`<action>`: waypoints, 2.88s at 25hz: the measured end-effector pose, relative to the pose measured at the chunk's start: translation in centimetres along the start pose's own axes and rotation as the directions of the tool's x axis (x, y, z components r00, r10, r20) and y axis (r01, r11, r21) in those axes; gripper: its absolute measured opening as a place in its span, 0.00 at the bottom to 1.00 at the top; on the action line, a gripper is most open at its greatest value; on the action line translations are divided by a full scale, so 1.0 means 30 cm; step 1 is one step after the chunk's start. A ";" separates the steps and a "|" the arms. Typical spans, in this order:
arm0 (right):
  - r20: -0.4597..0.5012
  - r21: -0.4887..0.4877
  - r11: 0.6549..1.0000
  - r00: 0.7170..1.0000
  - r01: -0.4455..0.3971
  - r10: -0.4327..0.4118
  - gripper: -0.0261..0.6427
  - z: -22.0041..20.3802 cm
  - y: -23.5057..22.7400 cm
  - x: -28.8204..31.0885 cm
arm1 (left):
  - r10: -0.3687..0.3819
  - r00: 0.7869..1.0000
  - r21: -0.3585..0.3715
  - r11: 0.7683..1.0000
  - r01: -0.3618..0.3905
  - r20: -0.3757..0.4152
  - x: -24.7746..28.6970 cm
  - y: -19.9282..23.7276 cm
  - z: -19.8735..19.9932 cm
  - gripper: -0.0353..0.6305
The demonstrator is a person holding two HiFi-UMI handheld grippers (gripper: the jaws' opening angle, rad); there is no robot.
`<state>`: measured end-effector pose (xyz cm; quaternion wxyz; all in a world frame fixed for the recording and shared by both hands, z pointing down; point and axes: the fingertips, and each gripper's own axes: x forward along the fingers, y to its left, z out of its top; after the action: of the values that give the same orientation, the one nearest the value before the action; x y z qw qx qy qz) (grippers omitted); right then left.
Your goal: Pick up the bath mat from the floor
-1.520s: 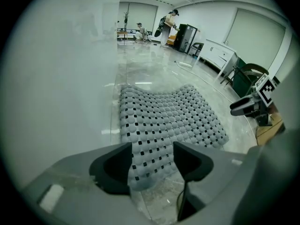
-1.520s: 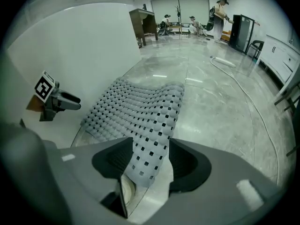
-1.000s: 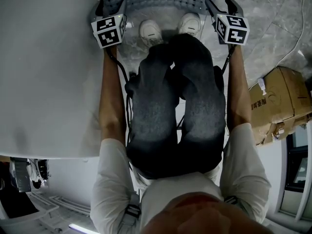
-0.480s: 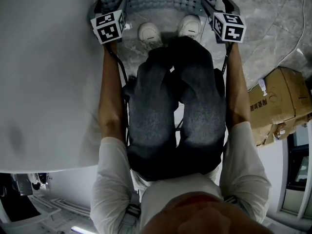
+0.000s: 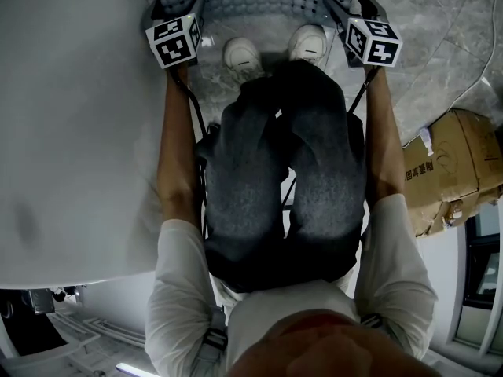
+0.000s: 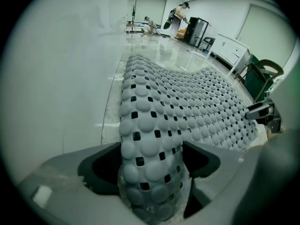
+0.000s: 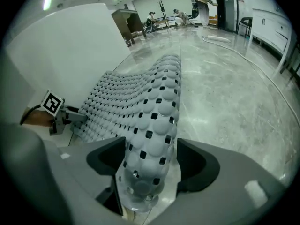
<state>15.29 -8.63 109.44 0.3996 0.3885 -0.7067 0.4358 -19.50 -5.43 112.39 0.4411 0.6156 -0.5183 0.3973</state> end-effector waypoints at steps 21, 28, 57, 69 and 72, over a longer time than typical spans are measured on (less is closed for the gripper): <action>0.050 -0.001 1.000 0.998 -0.026 0.026 0.30 0.048 0.061 -0.022 | -0.067 0.996 0.045 0.997 0.070 -0.061 -0.063 -0.044 -0.006 0.42; 0.065 -0.029 0.999 0.998 -0.014 0.015 0.20 0.089 0.081 -0.061 | -0.094 0.995 0.053 0.994 0.096 -0.045 -0.109 -0.083 0.026 0.27; 0.042 -0.179 0.983 0.998 0.051 -0.044 0.12 0.159 0.220 -0.475 | -0.158 0.987 0.095 0.983 0.159 -0.020 -0.531 -0.222 0.141 0.14; 0.075 -0.254 0.965 0.996 0.064 -0.047 0.12 0.263 0.289 -0.715 | -0.152 0.988 0.088 0.985 0.149 0.026 -0.785 -0.283 0.203 0.13; 0.089 -0.271 0.960 0.995 0.073 -0.050 0.12 0.295 0.304 -0.783 | -0.149 0.988 0.089 0.985 0.145 0.041 -0.853 -0.299 0.240 0.13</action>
<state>13.98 -9.22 82.78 0.4338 0.3687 -0.7633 0.3053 -14.17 -4.30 84.87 0.4299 0.6800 -0.4641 0.3708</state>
